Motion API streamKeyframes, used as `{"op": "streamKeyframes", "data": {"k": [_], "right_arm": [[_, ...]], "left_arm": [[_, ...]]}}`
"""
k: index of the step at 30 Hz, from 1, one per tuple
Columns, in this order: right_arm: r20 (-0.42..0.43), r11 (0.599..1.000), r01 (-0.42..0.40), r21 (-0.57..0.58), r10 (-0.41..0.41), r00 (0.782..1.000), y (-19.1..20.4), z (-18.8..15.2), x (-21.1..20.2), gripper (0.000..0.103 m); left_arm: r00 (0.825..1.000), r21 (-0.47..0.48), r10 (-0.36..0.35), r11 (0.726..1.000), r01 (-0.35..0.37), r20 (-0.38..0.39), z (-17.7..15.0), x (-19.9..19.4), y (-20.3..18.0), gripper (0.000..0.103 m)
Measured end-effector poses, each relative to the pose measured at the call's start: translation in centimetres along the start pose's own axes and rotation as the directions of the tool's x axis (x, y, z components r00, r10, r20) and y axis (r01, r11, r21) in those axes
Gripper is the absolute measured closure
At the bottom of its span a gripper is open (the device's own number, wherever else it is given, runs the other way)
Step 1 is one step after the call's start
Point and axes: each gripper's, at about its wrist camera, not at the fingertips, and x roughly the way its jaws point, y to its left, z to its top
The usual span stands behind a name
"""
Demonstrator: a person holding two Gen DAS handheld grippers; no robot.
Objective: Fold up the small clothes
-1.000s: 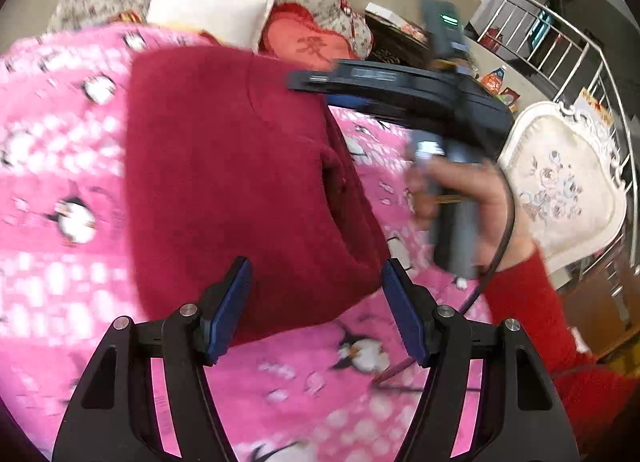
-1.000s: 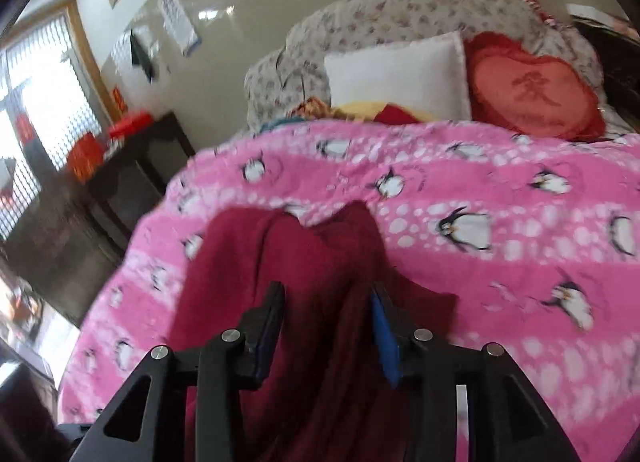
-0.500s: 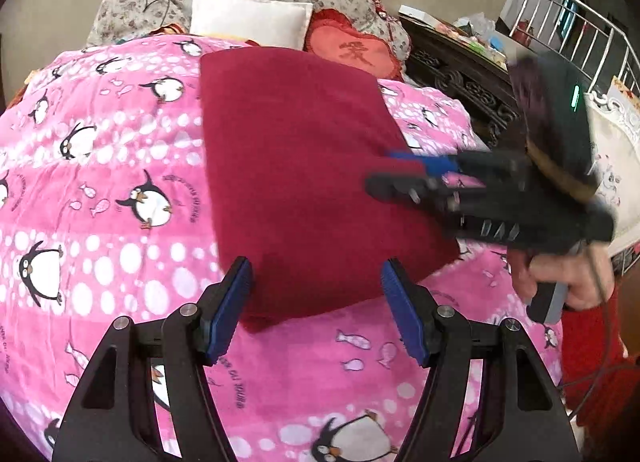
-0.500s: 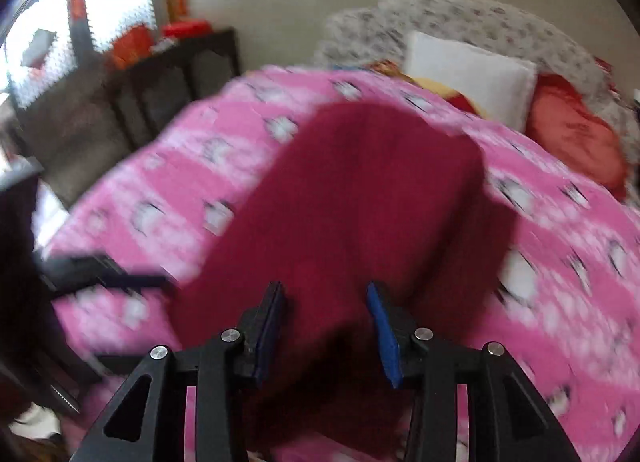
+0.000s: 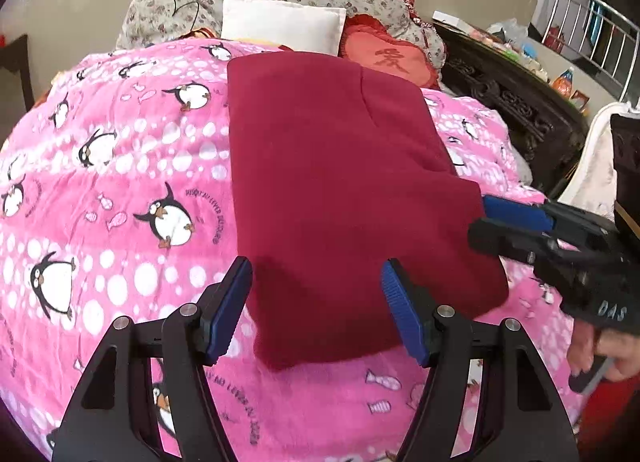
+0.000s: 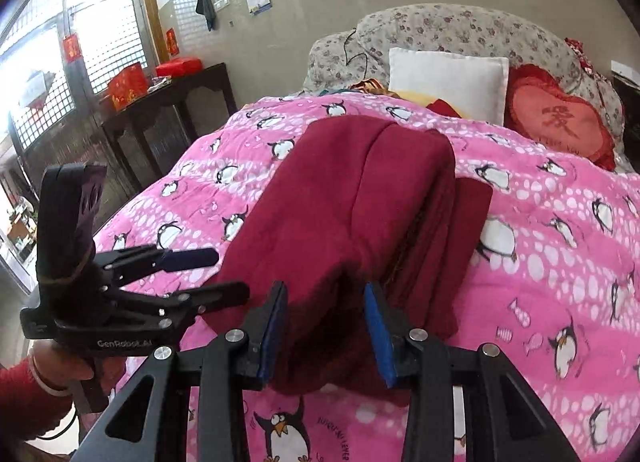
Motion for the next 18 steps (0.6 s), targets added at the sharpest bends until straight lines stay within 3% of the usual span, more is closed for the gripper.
{"op": "streamKeyframes", "data": {"k": [4, 18], "right_arm": [[-0.048, 0.998, 0.055, 0.021, -0.054, 0.997, -1.3, -1.3, 1.9, 0.066], [-0.041, 0.997, 0.068, 0.025, -0.066, 0.997, -1.7, -2.2, 2.8, 0.066]], "left_arm": [[1.000, 0.004, 0.029, 1.000, -0.029, -0.009, -0.1, 1.2, -0.2, 0.036], [0.998, 0.001, 0.064, 0.998, -0.064, -0.013, -0.4, 1.8, -0.5, 0.032]]}}
